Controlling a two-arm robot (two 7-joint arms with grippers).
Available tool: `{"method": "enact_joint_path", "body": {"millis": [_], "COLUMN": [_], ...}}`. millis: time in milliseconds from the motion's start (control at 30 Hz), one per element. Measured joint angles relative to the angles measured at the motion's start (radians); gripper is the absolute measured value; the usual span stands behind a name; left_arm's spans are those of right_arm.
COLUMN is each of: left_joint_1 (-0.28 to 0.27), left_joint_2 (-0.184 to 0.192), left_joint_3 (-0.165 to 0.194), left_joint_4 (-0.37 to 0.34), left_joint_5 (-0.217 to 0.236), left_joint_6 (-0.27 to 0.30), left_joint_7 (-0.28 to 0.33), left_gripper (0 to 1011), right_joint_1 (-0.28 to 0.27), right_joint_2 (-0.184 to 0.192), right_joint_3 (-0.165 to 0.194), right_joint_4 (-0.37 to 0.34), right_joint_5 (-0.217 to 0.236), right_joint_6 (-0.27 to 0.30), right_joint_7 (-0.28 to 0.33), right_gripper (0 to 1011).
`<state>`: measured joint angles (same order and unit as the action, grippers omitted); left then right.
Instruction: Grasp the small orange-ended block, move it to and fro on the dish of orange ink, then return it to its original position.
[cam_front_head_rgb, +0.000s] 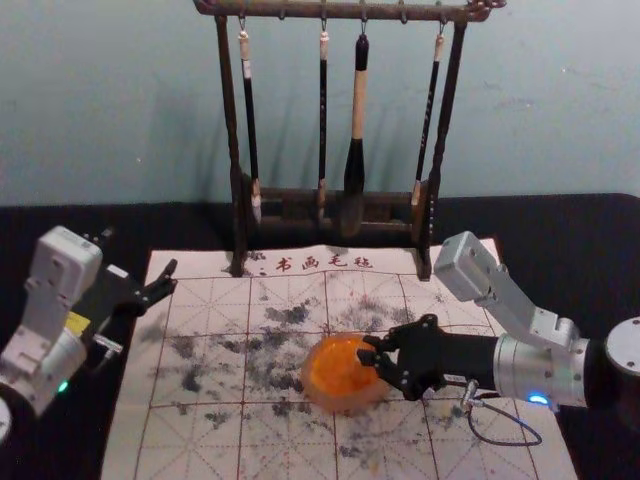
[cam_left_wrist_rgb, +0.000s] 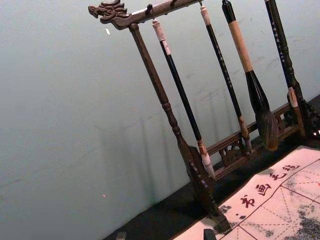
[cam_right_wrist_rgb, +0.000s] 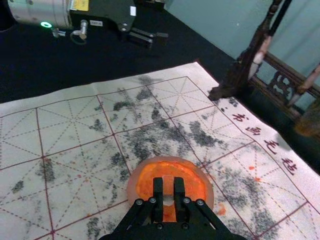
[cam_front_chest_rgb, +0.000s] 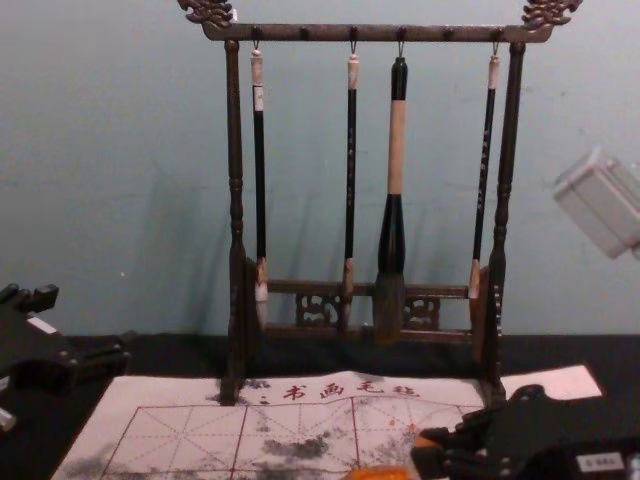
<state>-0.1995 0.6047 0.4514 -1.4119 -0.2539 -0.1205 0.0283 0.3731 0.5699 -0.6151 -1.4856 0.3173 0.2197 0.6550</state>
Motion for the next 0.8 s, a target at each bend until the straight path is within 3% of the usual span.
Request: {"method": "enact_joint_path", "body": {"millis": [800], "left_joint_1": [0.0], "left_joint_2": [0.0], "left_joint_3": [0.0], "left_joint_4": [0.0], "left_joint_5": [0.0], "left_joint_6": [0.0], "left_joint_7": [0.0], "left_gripper": [1001], "right_joint_1": [0.047], "right_joint_2": [-0.032], "right_joint_3": [-0.035], "right_joint_4": [0.034], "right_joint_5": [-0.008], "right_joint_6": [-0.002], "right_joint_7": [0.007], "right_gripper": [71]}}
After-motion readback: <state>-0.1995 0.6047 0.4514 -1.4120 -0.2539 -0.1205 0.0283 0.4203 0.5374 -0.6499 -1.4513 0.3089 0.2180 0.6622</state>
